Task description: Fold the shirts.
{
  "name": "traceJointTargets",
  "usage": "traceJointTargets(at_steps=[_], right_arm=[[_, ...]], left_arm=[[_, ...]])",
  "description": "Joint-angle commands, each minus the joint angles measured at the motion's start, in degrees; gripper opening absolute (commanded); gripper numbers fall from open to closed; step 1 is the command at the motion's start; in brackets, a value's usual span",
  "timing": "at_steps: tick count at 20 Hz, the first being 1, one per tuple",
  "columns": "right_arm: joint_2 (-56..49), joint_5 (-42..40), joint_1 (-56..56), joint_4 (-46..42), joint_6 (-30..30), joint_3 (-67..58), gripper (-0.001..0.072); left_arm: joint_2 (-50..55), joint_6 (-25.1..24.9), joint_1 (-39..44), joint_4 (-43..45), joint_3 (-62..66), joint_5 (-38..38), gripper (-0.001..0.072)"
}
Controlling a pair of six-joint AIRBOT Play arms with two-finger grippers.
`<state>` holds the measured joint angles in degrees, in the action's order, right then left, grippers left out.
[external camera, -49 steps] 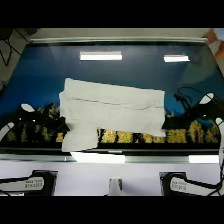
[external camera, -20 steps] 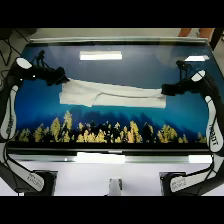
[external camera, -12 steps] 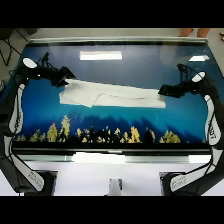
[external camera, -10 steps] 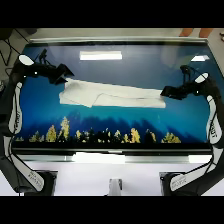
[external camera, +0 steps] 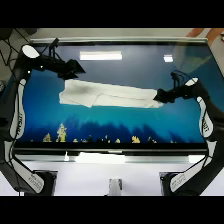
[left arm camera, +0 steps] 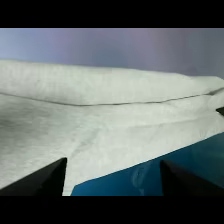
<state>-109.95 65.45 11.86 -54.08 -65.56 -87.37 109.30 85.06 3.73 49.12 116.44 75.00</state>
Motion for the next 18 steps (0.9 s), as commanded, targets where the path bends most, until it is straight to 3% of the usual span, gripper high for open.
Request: traceJointTargets(at_steps=[1,2,4,5,8,13,16,18], right_arm=[[1.31,0.37,-0.98,6.73,4.39,-0.17,0.0038],[3.48,0.92,-1.01,7.32,6.25,-0.17,0.0037],[9.18,2.78,-1.01,7.23,8.85,-0.17,0.0037],[12.68,4.72,-1.01,7.23,9.51,-0.17,0.0037],[24.06,12.87,-1.01,6.38,10.27,-0.15,0.0037],[41.13,23.67,-1.01,1.46,5.57,-0.15,0.0038],[46.34,26.16,-1.01,-0.63,3.02,-0.15,0.0039],[46.71,25.57,-1.01,-1.44,2.51,-0.15,0.0038]], left_arm=[[-0.17,-0.39,5.42,-0.15,-1.77,0.42,0.027],[0.02,-0.37,7.34,-0.15,-3.13,-0.04,0.0163],[1.33,-0.11,12.22,-0.17,-5.92,-1.9,0.0152],[2.21,1.42,15.13,-0.35,-7.76,-4.17,0.0033],[5.27,3.41,22.91,-3.89,-9.92,-12.72,0.0035],[10.67,4.22,33.7,-20.59,-9.92,-26.99,0.0034],[13.92,4.15,38.82,-30.91,-9.9,-30.47,0.0034],[13.38,1.6,38.12,-30.91,-9.9,-29.0,0.0031]])
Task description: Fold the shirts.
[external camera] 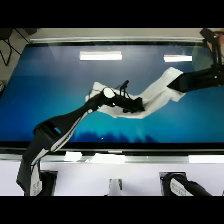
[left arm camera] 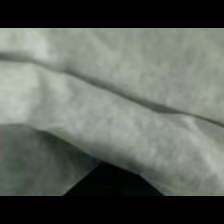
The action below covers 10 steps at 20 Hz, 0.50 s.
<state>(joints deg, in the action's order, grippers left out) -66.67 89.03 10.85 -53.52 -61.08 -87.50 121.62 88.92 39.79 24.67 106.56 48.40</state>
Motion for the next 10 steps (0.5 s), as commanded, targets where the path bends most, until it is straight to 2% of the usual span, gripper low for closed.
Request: traceJointTargets(at_steps=[1,3,6,8,10], right_arm=[[2.91,0.68,-0.11,-1.84,-2.01,-0.02,0.0038],[1.03,-2.99,-1.05,-0.87,-2.43,-0.02,0.0038],[-4.13,-11.87,-8.52,-0.52,-3.1,-0.02,0.0038],[-9.25,-19.34,-15.08,0.68,-3.76,-0.02,0.0039],[-15.56,-25.94,-20.81,4.63,-4.0,-0.02,0.0039]], left_arm=[[-0.44,-4.68,0.39,-4.68,-0.04,-0.81,0.003],[-5.55,-4.87,-4.63,5.31,-0.02,3.85,0.003],[-16.06,-4.68,-15.23,23.21,-0.04,13.16,0.0031],[-23.15,-4.68,-23.1,29.66,-0.04,17.88,0.0031],[-29.64,-4.68,-30.47,30.4,-0.04,20.98,0.0032]])
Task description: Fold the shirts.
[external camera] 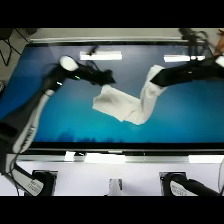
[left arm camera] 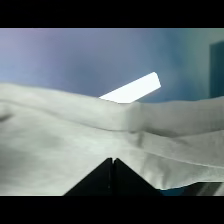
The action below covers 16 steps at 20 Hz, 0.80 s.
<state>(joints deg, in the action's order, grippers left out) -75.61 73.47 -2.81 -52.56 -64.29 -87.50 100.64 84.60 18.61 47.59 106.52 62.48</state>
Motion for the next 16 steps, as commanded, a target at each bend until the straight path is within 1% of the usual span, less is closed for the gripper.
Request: traceJointTargets(at_steps=[1,3,4,5,6,7,8,9,11,12,14,15,16], right_arm=[[-10.4,-13.11,-9.99,7.37,-0.72,-0.02,0.0039],[-17.81,-18.47,-15.15,15.82,0.28,-0.02,0.0041],[-20.65,-21.73,-17.09,19.08,0.9,-0.02,0.0132],[-22.8,-24.11,-18.38,22.25,1.01,-0.02,0.0481],[-24.04,-24.85,-18.93,24.83,3.15,-0.02,0.0663],[-24.22,-23.69,-18.71,24.83,3.98,-0.02,0.0656],[-23.63,-20.59,-17.49,23.21,4.94,-0.04,0.0655],[-22.51,-16.04,-15.41,19.69,5.97,-0.04,0.0655],[-19.45,-6.49,-9.75,7.72,5.25,-0.02,0.0655],[-17.68,-1.33,-5.86,0.63,4.22,-0.02,0.0656],[-15.69,8.5,2.51,-10.82,2.91,0.04,0.0655],[-15.63,12.22,6.25,-14.38,1.92,0.33,0.0652],[-15.63,14.23,9.62,-15.56,1.25,1.92,0.0652]], left_arm=[[-11.41,-0.35,-12.0,7.52,0.0,7.87,0.0032],[-16.22,-0.35,-15.43,7.5,0.0,8.94,0.0032],[-18.08,-0.35,-15.93,7.5,0.0,9.31,0.0032],[-19.37,-0.35,-15.89,7.52,0.0,9.84,0.0032],[-20.37,-0.37,-15.5,7.52,0.0,10.67,0.0032],[-21.03,-0.39,-15.23,7.54,0.0,11.61,0.0032],[-21.53,-0.46,-15.04,7.56,0.0,12.76,0.0032],[-21.75,-0.63,-15.04,7.89,0.0,13.7,0.0033],[-21.88,-1.49,-15.04,9.88,0.0,15.1,0.0033],[-21.84,-1.46,-15.02,11.06,0.0,15.43,0.0033],[-21.81,-1.44,-15.02,11.56,0.0,15.67,0.0033],[-21.81,-1.44,-14.99,11.54,0.0,15.67,0.0033],[-21.81,-1.44,-14.97,11.54,0.0,15.67,0.0033]])
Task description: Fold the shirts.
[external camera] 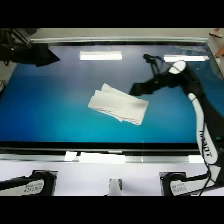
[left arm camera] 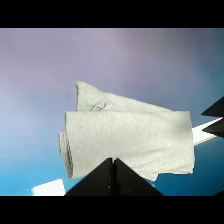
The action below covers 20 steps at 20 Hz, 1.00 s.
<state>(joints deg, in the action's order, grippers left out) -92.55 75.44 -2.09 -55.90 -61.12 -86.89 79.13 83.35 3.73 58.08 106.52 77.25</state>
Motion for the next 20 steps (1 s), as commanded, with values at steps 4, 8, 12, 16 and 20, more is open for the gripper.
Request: traceJointTargets(at_steps=[4,8,12,16,20], right_arm=[[1.29,3.69,9.66,-6.14,-1.84,12.96,0.0653],[-2.67,-4.96,4.26,-0.26,-1.99,16.79,0.0657],[-6.23,-10.97,1.44,5.46,-3.63,16.79,0.0602],[-6.12,-15.32,2.19,6.86,-0.7,14.43,0.0038],[-5.57,-8.87,12.74,6.86,2.67,5.09,0.0038]], left_arm=[[0.07,-0.17,0.7,1.07,-0.02,0.83,0.0033],[0.17,-0.13,2.34,1.05,-0.02,0.83,0.0033],[0.17,0.87,4.2,1.03,-0.02,0.81,0.0033],[0.17,0.9,5.11,1.05,-0.02,0.81,0.0033],[0.17,0.92,5.11,1.05,-0.02,0.85,0.0033]])
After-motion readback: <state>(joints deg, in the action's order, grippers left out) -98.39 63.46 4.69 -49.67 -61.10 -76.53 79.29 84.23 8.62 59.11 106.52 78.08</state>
